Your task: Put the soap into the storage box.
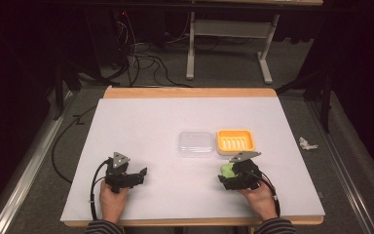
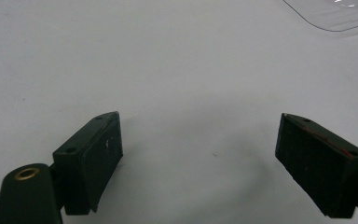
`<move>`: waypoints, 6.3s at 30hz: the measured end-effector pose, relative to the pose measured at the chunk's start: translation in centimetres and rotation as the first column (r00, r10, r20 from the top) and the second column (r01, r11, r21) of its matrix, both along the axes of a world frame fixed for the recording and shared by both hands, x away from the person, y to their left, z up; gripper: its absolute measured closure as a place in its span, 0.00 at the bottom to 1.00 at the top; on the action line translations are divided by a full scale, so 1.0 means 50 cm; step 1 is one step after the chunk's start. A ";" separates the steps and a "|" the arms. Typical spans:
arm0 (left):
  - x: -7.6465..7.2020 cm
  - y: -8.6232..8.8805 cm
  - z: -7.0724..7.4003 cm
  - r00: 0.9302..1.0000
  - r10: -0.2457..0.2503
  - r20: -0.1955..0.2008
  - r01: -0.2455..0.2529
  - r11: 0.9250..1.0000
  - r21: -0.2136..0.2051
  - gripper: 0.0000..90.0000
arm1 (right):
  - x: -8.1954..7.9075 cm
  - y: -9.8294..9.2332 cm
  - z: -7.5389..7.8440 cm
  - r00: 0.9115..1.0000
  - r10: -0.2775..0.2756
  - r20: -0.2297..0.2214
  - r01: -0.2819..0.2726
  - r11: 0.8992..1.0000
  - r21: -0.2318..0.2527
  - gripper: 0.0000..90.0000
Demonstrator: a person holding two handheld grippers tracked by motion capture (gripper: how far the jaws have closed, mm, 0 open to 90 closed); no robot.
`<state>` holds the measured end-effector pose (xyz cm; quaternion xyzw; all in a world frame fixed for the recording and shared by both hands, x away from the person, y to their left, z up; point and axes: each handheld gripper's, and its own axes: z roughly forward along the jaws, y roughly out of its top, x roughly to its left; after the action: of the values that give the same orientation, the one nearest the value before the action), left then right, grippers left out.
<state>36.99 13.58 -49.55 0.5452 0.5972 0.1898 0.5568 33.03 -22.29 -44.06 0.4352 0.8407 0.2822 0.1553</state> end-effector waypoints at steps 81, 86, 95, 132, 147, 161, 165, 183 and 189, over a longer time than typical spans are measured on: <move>0.000 0.001 0.000 1.000 -0.002 -0.005 0.002 1.000 -0.003 0.17 | 0.152 -0.072 0.079 0.981 -0.193 0.007 0.192 0.980 0.053 0.30; 0.001 0.001 0.000 1.000 -0.002 -0.006 0.002 1.000 -0.005 0.17 | 0.163 -0.079 0.073 0.977 -0.215 0.002 0.215 0.975 0.055 0.30; 0.001 0.000 0.000 1.000 -0.001 -0.004 0.001 1.000 -0.006 0.17 | 0.177 -0.079 0.063 0.970 -0.244 0.004 0.244 0.969 0.034 0.30; 0.001 0.001 0.000 1.000 -0.001 -0.006 0.001 1.000 -0.006 0.17 | 0.230 -0.052 0.010 0.952 -0.305 -0.027 0.303 0.952 -0.047 0.30; 0.001 0.002 0.000 1.000 -0.004 -0.007 0.004 1.000 -0.007 0.17 | 0.234 -0.052 0.006 0.947 -0.318 -0.041 0.317 0.948 -0.025 0.30; 0.000 0.001 0.001 1.000 -0.002 -0.003 0.002 1.000 -0.013 0.17 | 0.217 -0.059 0.026 0.948 -0.319 -0.003 0.319 0.947 0.018 0.31; 0.000 0.002 0.001 1.000 -0.003 -0.002 0.003 1.000 -0.008 0.17 | 0.213 -0.065 0.032 0.948 -0.319 0.011 0.319 0.948 0.026 0.31; 0.000 0.001 0.000 1.000 -0.005 -0.003 0.005 1.000 -0.006 0.17 | 0.177 -0.093 0.036 0.947 -0.321 0.027 0.316 0.942 0.115 0.27; 0.000 0.001 0.000 1.000 -0.003 -0.001 0.003 1.000 -0.007 0.17 | 0.166 -0.107 0.037 0.946 -0.323 0.026 0.317 0.937 0.145 0.26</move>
<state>36.99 13.61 -49.53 0.5444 0.5974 0.1866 0.5586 41.35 -27.62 -42.20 0.5688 0.7330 0.3215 0.1893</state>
